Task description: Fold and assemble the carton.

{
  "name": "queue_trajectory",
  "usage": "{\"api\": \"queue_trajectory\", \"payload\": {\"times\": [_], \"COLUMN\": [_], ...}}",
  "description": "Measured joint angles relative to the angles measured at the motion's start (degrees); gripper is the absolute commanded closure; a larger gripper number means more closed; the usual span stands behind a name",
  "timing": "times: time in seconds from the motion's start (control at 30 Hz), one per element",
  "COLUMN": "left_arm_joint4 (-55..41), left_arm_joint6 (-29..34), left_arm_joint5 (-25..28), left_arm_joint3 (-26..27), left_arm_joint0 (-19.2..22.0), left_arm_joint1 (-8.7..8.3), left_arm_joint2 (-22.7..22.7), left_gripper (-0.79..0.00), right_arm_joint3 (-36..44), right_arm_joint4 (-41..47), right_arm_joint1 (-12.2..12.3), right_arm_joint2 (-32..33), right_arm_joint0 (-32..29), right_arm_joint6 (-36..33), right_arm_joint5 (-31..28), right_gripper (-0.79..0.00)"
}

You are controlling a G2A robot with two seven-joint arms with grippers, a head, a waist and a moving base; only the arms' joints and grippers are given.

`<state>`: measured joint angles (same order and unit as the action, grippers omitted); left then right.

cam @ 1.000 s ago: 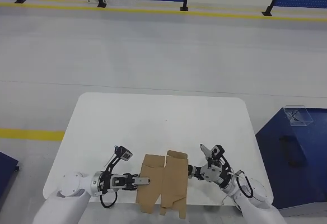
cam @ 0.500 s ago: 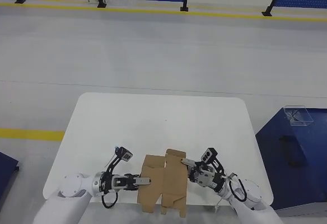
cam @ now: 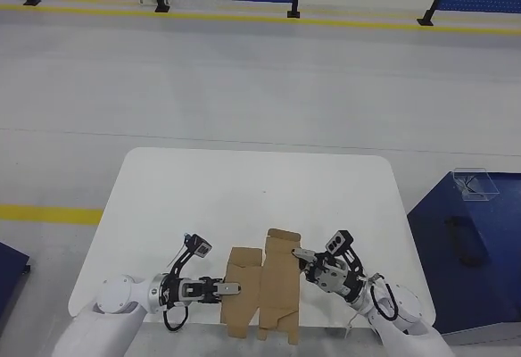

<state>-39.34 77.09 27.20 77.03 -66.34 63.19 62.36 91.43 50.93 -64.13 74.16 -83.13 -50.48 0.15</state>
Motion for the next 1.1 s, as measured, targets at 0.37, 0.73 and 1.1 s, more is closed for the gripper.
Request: {"api": "queue_trajectory", "payload": {"times": [0.37,0.73,1.1], "left_arm_joint4": [-0.16,-0.70,-1.02], "left_arm_joint6": [-0.52,-0.81,-1.38], "left_arm_joint5": [0.52,0.83,1.37], "left_arm_joint3": [0.53,1.19,-0.11], "left_arm_joint0": [0.16,0.10,0.39], "left_arm_joint1": [-0.50,-1.11,-1.21], "left_arm_joint2": [-1.12,-1.75,-1.60], "left_gripper": [0.000,-0.785,-0.785], "right_arm_joint3": [-0.40,-0.94,1.27], "right_arm_joint4": [-0.51,-0.95,-4.64], "right_arm_joint1": [-0.17,-0.48,-0.49], "right_arm_joint2": [0.39,-0.40,-0.09], "right_arm_joint0": [0.24,0.66,0.30], "right_arm_joint6": [1.75,2.21,0.67], "right_arm_joint5": [-0.20,-0.29,-6.17], "right_gripper": [-0.151,0.000,0.000]}}
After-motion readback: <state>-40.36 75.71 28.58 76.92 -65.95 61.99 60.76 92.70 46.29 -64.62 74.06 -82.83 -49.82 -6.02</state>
